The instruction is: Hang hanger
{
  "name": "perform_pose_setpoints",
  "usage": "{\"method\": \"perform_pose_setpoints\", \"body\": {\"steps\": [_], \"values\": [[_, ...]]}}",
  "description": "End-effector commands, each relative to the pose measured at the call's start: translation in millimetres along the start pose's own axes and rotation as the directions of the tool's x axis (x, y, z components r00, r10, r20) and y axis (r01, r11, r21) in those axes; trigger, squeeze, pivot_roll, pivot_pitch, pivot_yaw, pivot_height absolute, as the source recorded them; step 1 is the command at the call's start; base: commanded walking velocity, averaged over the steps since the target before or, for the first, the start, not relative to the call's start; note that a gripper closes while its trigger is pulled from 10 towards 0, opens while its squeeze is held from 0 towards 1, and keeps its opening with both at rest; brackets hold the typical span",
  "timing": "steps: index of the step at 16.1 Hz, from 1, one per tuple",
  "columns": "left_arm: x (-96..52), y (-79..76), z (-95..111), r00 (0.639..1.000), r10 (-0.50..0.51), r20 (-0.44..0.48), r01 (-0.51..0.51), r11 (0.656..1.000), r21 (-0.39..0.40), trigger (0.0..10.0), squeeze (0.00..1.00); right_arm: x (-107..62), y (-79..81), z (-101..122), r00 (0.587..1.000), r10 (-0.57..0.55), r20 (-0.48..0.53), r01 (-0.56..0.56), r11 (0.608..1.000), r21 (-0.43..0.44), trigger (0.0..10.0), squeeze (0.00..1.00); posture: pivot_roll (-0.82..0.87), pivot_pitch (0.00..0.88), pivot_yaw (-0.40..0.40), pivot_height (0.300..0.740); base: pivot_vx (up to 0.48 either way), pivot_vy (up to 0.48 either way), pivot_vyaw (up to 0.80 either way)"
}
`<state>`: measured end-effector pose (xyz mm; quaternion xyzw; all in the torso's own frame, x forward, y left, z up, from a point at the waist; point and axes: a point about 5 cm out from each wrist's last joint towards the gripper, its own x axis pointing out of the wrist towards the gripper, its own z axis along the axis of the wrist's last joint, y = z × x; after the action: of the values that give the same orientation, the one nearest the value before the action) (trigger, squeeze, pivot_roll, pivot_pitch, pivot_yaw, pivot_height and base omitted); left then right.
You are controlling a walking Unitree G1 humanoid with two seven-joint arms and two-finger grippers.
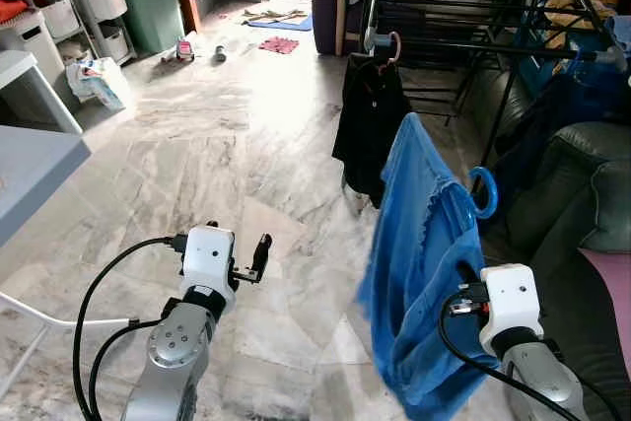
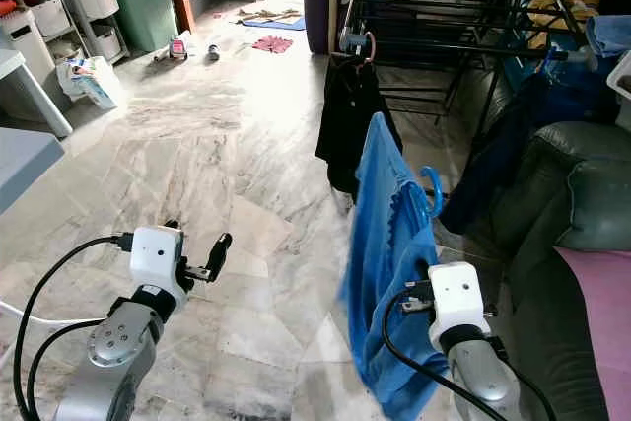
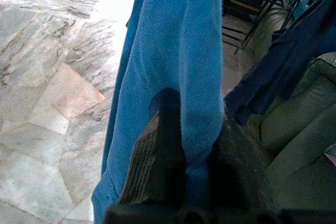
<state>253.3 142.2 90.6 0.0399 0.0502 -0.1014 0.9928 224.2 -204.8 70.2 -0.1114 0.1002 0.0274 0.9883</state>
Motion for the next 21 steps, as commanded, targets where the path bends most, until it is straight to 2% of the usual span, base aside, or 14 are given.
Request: {"method": "perform_pose_setpoints", "body": {"steps": [1,4,17,21], "values": [[0.9,-0.5,-0.4,1.000,-0.001,-0.009,0.001,1.000,0.009,10.0,0.00,0.8,1.1,7.1,0.999,0.006,0.033,-0.006,1.000,0.004,10.0,0.00,-0.04,0.035,-0.021,0.740,0.000,0.000,0.00],[0.6,-0.5,-0.9,1.000,-0.002,-0.013,0.003,1.000,0.011,10.0,0.00,0.8,2.1,7.7,0.999,0.013,0.034,-0.013,1.000,0.004,10.0,0.00,-0.04,0.039,-0.021,0.740,0.000,0.000,0.53],[2.4,-0.1,-1.8,1.000,-0.009,-0.024,0.010,1.000,0.027,10.0,0.00,3.9,9.6,8.4,0.998,0.045,0.041,-0.045,0.999,0.003,10.0,0.00,-0.04,0.040,-0.015,0.740,0.000,-0.254,0.64],[2.9,0.6,-0.3,1.000,0.007,-0.010,-0.007,1.000,0.029,10.0,0.00,4.7,10.9,9.2,0.997,0.055,0.046,-0.055,0.998,0.008,10.0,0.00,-0.04,0.038,-0.015,0.740,0.000,0.000,0.65]]}}
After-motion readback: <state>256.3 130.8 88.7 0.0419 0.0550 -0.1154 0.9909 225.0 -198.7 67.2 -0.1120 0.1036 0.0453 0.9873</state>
